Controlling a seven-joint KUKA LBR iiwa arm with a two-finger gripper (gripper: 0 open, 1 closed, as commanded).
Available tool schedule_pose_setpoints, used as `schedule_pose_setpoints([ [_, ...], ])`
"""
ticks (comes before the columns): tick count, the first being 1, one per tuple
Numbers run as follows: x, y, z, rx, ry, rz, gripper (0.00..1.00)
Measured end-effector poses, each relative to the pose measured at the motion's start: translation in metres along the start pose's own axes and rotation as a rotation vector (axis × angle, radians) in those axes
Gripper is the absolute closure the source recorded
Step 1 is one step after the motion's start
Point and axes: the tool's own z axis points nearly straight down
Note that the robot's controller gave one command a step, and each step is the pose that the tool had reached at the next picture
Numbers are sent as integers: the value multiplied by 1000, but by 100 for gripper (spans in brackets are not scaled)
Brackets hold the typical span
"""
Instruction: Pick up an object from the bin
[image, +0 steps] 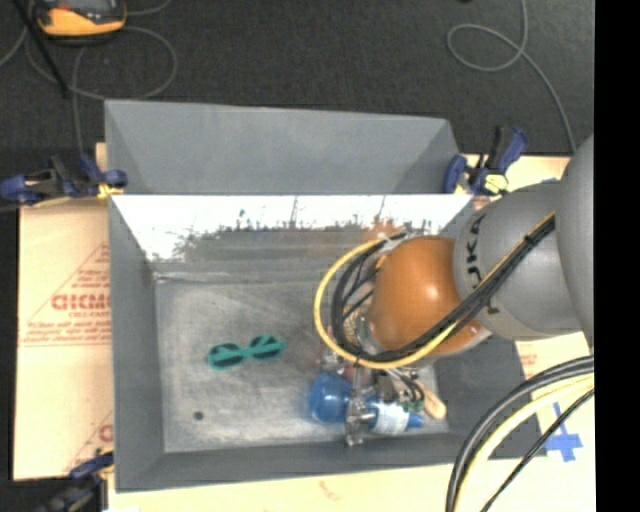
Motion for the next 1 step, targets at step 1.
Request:
schedule_pose_setpoints([
  [1, 14, 20, -145, -2, -11, -31, 100],
])
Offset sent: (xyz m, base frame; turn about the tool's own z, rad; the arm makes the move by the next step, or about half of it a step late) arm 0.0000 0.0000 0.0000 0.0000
